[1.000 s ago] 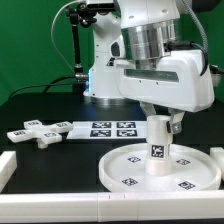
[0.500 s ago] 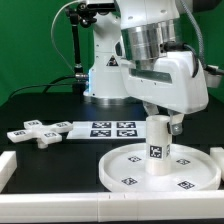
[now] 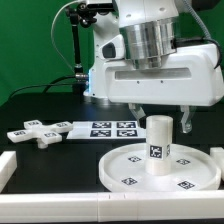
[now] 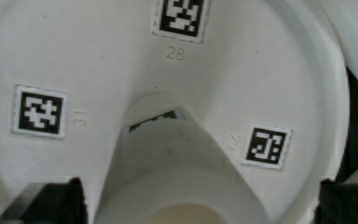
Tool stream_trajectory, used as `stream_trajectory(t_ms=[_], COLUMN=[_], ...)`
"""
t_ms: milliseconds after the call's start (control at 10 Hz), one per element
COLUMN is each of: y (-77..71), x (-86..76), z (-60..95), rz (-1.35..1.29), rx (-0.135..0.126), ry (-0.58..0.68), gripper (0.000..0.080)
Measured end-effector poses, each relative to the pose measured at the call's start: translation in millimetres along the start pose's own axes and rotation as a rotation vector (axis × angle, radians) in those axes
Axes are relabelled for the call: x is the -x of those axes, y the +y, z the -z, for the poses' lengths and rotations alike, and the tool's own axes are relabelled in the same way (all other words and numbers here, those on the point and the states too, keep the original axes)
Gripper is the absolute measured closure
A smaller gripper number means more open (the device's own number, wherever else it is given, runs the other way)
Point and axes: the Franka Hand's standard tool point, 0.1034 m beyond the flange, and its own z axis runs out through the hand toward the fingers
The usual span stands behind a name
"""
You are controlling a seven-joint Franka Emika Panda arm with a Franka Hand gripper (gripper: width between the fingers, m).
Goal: Assemble round table
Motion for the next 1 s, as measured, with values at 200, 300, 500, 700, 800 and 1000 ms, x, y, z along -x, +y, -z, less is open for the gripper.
stream_trajectory(t_ms=[200, 300, 500, 700, 800, 1000], y=[0.2, 0.3, 1.5, 1.2, 0.7, 1.3], x=[0.0, 0.0, -1.7, -1.4, -1.5, -2.4], z=[-0.3, -0.3, 0.1, -0.1, 0.1, 0.3], rz=[0.151, 0.204, 0.455, 0.673, 0.745, 0.852], rx=[0.000, 0.000, 0.009, 0.025, 0.034, 0.038], ry=[0.000, 0.000, 0.004, 0.007, 0.008, 0.007], gripper=[0.0151, 0.0151, 0.0151, 0.0151, 0.0151, 0.0151])
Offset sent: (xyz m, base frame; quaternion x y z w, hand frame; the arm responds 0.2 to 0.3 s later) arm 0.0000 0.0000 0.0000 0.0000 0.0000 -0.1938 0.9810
